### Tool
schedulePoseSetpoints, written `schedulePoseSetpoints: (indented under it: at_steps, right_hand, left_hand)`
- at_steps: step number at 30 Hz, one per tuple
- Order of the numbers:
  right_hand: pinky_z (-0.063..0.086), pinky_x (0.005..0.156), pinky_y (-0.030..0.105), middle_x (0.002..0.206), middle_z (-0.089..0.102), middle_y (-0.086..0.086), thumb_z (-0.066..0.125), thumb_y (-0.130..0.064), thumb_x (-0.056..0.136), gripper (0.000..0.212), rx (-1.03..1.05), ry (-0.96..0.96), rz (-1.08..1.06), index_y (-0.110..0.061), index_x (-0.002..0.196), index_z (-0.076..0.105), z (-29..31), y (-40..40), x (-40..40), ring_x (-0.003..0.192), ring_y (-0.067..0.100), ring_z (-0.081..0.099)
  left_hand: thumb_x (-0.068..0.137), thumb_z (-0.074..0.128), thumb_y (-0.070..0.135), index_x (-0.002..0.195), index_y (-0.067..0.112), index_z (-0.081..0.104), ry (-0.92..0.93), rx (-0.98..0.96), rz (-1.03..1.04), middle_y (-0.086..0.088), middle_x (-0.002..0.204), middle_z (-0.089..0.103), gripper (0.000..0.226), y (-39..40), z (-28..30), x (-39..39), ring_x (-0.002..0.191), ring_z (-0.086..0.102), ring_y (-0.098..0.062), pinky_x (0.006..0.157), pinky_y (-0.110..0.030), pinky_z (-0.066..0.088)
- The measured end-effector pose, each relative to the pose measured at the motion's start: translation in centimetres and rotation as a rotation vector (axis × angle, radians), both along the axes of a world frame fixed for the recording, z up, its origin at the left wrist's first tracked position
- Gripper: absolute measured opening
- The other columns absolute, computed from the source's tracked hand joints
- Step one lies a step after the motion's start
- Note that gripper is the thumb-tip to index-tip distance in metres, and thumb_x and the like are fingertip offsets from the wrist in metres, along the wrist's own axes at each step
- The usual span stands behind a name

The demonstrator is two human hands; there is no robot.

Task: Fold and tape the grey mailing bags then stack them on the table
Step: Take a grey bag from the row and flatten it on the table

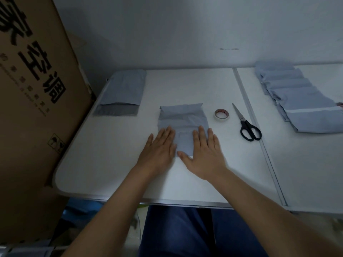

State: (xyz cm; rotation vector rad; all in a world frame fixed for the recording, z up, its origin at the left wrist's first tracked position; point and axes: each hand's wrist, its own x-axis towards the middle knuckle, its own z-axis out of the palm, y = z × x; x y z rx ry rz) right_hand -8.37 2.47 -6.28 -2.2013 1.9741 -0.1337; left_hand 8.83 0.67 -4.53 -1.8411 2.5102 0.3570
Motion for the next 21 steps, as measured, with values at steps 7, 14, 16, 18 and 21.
schedulePoseSetpoints:
  at_steps: [7,14,16,18,21]
  right_hand:
    - [-0.007,0.120,0.043,0.161,-0.010,0.010,-0.003,-0.076,0.073,0.104,-0.023,-0.038,-0.051,-0.011,0.154,-0.003,0.0,0.4,-0.9,0.148,0.028,-0.012]
    - [-0.007,0.120,0.043,0.161,-0.009,0.012,0.014,-0.068,0.090,0.088,-0.014,-0.046,-0.133,-0.009,0.154,-0.004,0.0,1.2,-4.1,0.148,0.026,-0.011]
    - [-0.006,0.120,0.042,0.161,-0.010,0.012,0.018,-0.064,0.095,0.084,-0.014,-0.026,-0.164,-0.009,0.154,-0.004,0.1,1.3,-5.5,0.148,0.026,-0.011]
    - [-0.005,0.120,0.041,0.161,-0.008,0.012,0.021,-0.061,0.096,0.081,-0.017,-0.037,-0.196,-0.009,0.153,-0.002,0.2,1.5,-7.0,0.148,0.025,-0.009]
    - [-0.002,0.120,0.041,0.162,-0.004,0.010,0.026,-0.053,0.099,0.074,-0.053,-0.078,-0.193,-0.009,0.154,0.003,0.2,1.7,-8.3,0.149,0.024,-0.004]
  left_hand:
    - [0.103,0.006,0.041,0.153,0.022,-0.012,-0.030,0.065,0.000,0.008,0.159,-0.019,0.056,-0.2,-0.3,0.2,0.145,-0.016,-0.006,0.119,-0.035,-0.008]
    - [0.103,0.006,0.041,0.153,0.023,-0.011,-0.034,0.061,0.003,0.009,0.159,-0.017,0.056,-0.3,-0.2,0.2,0.145,-0.015,-0.006,0.119,-0.034,-0.009]
    - [0.103,0.006,0.041,0.153,0.022,-0.010,-0.038,0.065,0.002,0.009,0.159,-0.017,0.056,-0.3,-0.2,0.2,0.145,-0.015,-0.006,0.119,-0.034,-0.008]
    - [0.103,0.006,0.041,0.153,0.023,-0.010,-0.027,0.065,0.004,0.009,0.159,-0.017,0.056,-0.2,-0.3,0.2,0.145,-0.015,-0.006,0.119,-0.034,-0.008]
    - [0.103,0.006,0.042,0.153,0.023,-0.010,-0.009,0.053,0.005,0.009,0.159,-0.016,0.056,-0.2,-0.4,0.2,0.145,-0.015,-0.005,0.119,-0.033,-0.009]
